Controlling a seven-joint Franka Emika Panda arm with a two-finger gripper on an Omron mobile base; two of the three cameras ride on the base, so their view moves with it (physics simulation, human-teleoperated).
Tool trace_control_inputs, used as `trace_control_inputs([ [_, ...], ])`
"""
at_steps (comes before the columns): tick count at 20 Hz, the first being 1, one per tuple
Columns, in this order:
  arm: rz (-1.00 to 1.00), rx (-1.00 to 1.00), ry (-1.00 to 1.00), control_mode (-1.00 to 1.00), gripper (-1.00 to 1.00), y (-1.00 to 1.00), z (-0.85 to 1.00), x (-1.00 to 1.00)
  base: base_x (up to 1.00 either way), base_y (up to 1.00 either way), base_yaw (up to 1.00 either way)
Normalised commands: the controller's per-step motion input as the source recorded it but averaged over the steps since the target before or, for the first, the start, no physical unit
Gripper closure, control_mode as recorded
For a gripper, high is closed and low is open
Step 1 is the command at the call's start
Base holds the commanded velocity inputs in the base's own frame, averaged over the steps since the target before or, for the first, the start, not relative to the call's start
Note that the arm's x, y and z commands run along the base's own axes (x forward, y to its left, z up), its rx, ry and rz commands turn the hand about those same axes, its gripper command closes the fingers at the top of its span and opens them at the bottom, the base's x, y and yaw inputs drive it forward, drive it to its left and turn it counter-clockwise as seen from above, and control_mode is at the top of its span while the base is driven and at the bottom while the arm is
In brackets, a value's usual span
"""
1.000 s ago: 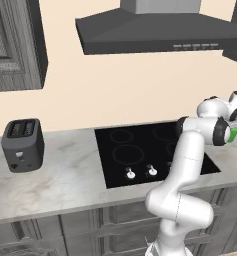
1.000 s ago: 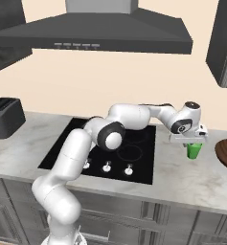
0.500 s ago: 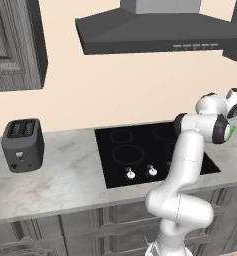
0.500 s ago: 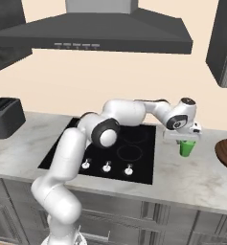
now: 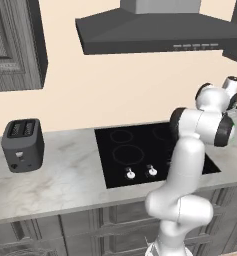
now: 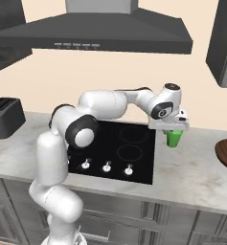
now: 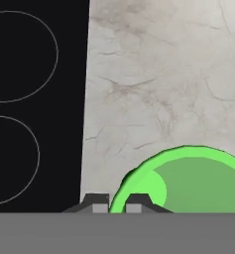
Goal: Pick the cup and bowl from the counter and place them on the counter next to the sink.
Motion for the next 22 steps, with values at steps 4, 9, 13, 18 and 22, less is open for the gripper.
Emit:
trace_control_inputs([
  [4,-0.01,-0.04,0.0,-1.0,1.0,0.67,0.43,-0.8,0.0,0.0,0.0],
  [9,0.0,-0.03,0.0,-1.0,1.0,0.55,0.58,-0.98,0.0,0.0,0.0],
  [13,-0.01,-0.01,0.0,-1.0,1.0,0.49,0.52,-0.99,0.0,0.0,0.0],
  [18,0.0,-0.02,0.0,-1.0,1.0,0.88,0.46,-0.75,0.0,0.0,0.0],
  [22,0.0,-0.01,-0.05,-1.0,1.0,1.0,0.27,-0.31,0.0,0.0,0.0],
])
